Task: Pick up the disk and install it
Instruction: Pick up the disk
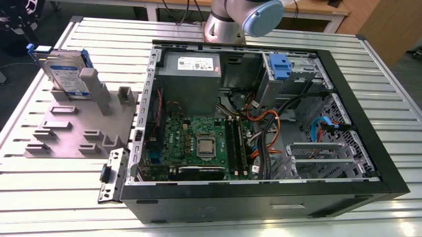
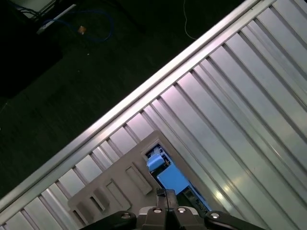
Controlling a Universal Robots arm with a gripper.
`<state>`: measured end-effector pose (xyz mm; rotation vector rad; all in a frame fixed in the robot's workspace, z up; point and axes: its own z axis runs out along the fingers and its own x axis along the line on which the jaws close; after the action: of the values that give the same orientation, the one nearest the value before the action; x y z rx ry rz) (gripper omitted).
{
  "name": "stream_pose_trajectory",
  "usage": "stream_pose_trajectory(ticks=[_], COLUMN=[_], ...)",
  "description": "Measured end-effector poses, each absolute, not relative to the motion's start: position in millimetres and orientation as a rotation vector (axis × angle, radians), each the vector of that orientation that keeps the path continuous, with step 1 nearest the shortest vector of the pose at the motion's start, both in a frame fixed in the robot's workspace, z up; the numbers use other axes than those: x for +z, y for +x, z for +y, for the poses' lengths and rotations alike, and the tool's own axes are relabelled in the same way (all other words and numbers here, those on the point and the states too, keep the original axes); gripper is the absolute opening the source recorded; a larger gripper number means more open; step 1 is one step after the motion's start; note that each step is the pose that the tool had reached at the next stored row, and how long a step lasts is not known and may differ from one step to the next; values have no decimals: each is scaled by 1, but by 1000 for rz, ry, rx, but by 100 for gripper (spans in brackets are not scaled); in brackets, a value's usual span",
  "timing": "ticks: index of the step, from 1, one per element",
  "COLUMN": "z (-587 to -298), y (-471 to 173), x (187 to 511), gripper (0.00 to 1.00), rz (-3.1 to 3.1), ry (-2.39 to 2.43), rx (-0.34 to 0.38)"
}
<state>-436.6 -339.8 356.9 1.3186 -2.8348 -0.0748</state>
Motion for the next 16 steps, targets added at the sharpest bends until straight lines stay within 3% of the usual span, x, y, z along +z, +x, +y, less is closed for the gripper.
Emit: stream_pose_trajectory(ticks=[16], z=[-340], y=[-437], x=[357], gripper=[11], rz=[-2730], ry=[1516], rx=[-73])
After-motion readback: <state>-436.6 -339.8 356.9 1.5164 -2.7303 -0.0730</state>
